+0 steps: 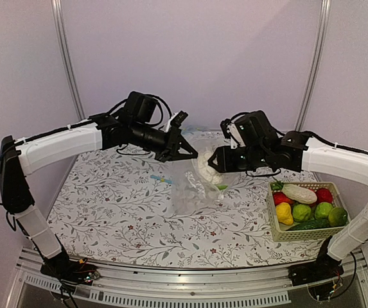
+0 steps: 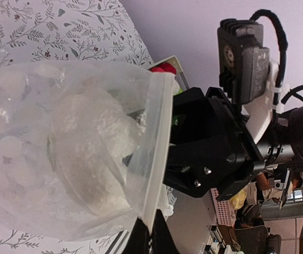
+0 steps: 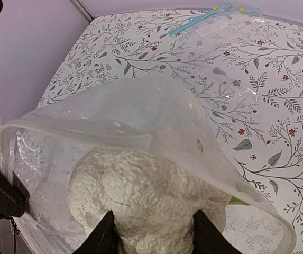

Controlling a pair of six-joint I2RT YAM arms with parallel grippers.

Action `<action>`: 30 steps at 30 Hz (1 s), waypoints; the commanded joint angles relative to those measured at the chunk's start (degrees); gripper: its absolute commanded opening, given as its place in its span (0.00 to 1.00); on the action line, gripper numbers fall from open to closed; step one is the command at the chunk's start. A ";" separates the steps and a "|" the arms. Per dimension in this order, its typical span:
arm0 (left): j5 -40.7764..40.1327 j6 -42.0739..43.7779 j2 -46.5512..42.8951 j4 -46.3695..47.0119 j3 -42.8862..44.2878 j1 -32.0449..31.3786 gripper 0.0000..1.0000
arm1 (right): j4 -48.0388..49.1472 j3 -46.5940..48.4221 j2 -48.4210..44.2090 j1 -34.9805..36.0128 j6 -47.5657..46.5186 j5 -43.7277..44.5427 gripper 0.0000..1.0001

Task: Place the food in the zip-top bag and seal the zipper
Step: Place the fake vegetable in the zipper food storage bag.

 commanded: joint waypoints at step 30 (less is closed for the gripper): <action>-2.04 2.50 -0.27 -1.46 -2.02 1.33 0.00 | -15.69 -2.34 -16.82 -6.42 -2.82 9.00 0.86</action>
